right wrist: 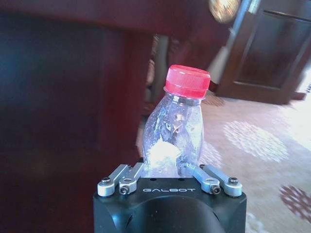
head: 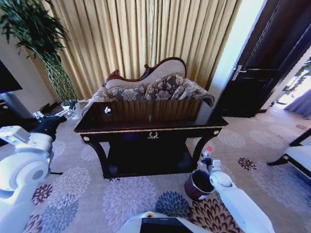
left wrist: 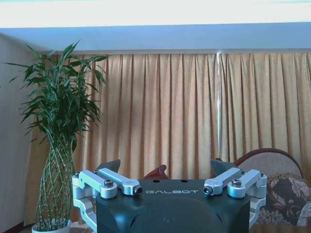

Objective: Move to the front of the table and place the trash on the table into the trash bin.

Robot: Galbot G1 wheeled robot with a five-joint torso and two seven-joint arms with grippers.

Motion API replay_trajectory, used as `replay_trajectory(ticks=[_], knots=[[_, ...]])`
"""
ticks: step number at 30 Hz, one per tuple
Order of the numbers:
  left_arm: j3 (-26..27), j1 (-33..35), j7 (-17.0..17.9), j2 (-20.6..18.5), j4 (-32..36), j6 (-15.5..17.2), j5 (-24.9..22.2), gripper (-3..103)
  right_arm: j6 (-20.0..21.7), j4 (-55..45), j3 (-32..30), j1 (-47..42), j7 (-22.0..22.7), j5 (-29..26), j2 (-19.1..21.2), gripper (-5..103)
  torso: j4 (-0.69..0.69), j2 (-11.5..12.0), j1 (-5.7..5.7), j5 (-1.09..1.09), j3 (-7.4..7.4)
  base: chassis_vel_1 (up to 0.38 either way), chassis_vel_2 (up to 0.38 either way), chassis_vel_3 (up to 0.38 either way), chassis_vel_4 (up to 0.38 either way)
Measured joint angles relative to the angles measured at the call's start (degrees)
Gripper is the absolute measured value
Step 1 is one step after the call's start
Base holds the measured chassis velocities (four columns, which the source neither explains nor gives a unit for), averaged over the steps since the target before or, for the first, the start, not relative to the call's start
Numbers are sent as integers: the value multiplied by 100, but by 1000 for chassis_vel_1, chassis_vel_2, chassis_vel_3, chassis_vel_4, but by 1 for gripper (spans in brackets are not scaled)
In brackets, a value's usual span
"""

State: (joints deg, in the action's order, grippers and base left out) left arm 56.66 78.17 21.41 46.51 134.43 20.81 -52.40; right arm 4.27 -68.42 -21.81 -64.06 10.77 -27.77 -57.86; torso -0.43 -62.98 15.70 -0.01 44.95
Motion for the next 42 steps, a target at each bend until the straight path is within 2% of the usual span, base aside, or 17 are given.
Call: replay_trajectory(ticks=[2, 7, 11, 17, 18, 21, 23, 24, 25, 27, 31, 32, 34, 36, 37, 42], knots=[[30, 20, 3, 0, 38, -2, -4, 100, -282, 683, -28, 215, -5, 97, -89, 24, 1, 0, 0, 0, 0, 0, 0, 0, 0], [42, 51, 4, 16, 78, -5, -5, 100, -546, 1515, -77, 502, -6, 263, -221, 24, 0, 0, 0, 0, 0, 0, 0, 0, 0], [86, 117, 5, 25, 114, -16, -5, 100, -674, 1878, -129, 615, -7, 360, -339, 24, 1, 0, 0, 0, 0, 0, 0, 0, 0], [136, 148, 5, 10, 122, -62, -5, 100, -687, 1916, -162, 598, 72, 511, -424, 24, 1, 0, 0, 0, 0, 0, 0, 0, 0], [141, 147, 5, 0, 118, -75, -6, 100, -687, 1911, -167, 593, 86, 529, -431, 21, 1, 0, 0, 0, 0, 0, 0, 0, 0], [154, 145, 2, -12, 117, -91, -24, 100, -687, 1857, -208, 568, 106, 539, -447, 32, 0, 0, 0, 0, 0, 0, 0, 0, 0], [154, 145, 2, -12, 118, -93, -26, 100, -687, 1844, -215, 559, 109, 540, -448, 32, 1, 0, 0, -1, 0, 0, 0, 0, 0], [151, 148, 1, -12, 119, -106, -25, 100, -686, 1817, -229, 537, 113, 541, -449, 42, 1, 0, 0, 0, 0, 0, 0, 0, 0], [139, 150, 0, -10, 119, -112, -22, 100, -685, 1802, -235, 524, 117, 544, -446, 48, 0, -1, 0, 0, -1, 0, 0, 0, 0], [131, 150, 0, -6, 119, -116, -20, 100, -684, 1785, -240, 507, 119, 547, -438, 48, 1, 0, 0, 0, 0, 0, 0, 0, 0], [105, 133, -1, -10, 107, -125, -15, 100, -676, 1694, -254, 409, 124, 552, -374, 70, 0, -1, 0, -1, 0, 0, 0, 0, 0], [105, 133, -1, -10, 107, -125, -15, 100, -676, 1694, -254, 409, 124, 552, -374, 70, 0, -1, 0, -1, 0, 0, 0, 0, 0], [91, 117, -3, -17, 99, -127, -15, 100, -673, 1674, -256, 384, 125, 561, -355, 81, 0, 0, 0, -1, 0, 0, 0, 0, 0], [88, 112, -4, -20, 97, -127, -14, 100, -672, 1669, -256, 378, 125, 565, -349, 81, 0, 0, 0, -1, 0, 0, 0, 0, 0], [83, 109, -6, -24, 96, -128, -14, 100, -670, 1661, -256, 373, 126, 567, -343, 91, 0, 0, 0, -1, 0, 0, 0, 0, 0], [82, 110, -10, -28, 95, -129, -12, 100, -651, 1614, -255, 344, 126, 572, -343, 100, 1, -1, 0, -1, 0, 0, 0, 0, 0]])
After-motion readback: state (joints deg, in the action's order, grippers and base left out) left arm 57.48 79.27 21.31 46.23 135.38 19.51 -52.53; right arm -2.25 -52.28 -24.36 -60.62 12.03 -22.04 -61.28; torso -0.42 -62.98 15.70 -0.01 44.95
